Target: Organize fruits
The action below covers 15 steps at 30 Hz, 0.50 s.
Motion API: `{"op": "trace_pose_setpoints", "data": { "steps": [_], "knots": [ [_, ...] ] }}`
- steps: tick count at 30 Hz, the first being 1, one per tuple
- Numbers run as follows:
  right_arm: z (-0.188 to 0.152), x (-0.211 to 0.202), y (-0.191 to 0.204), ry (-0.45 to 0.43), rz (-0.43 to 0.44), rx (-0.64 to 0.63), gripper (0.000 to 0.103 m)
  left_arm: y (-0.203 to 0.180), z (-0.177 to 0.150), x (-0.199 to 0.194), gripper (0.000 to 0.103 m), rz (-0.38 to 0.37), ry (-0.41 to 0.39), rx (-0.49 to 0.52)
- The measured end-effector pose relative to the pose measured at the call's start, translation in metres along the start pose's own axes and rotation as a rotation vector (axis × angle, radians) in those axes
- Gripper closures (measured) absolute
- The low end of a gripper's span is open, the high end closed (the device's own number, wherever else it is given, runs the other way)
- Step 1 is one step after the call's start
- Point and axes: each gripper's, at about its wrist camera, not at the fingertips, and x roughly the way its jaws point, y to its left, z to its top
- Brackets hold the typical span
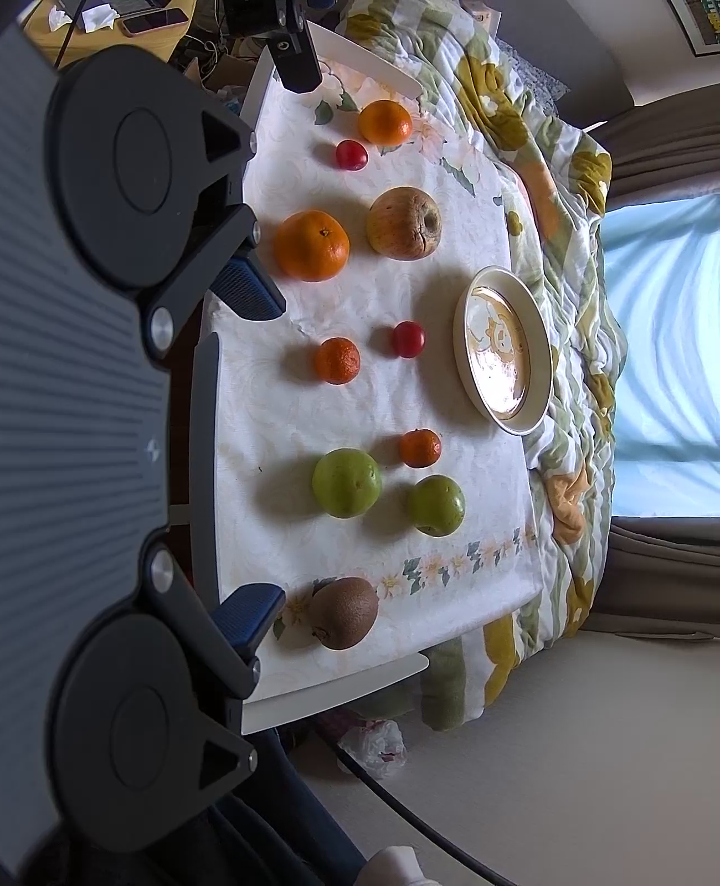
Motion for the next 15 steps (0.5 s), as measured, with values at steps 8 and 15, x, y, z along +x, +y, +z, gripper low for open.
{"op": "trace_pose_setpoints", "data": {
  "steps": [8,15],
  "knots": [
    [0.0001,0.0006,-0.0007,0.0,0.002,0.001,0.0,-0.0002,0.0014,0.001,0.0,0.0,0.005,-0.008],
    [0.0011,0.0017,-0.0006,-0.001,0.004,0.002,0.0,0.0034,0.0019,0.0021,0.0,0.002,0.008,-0.016]
  ]
}}
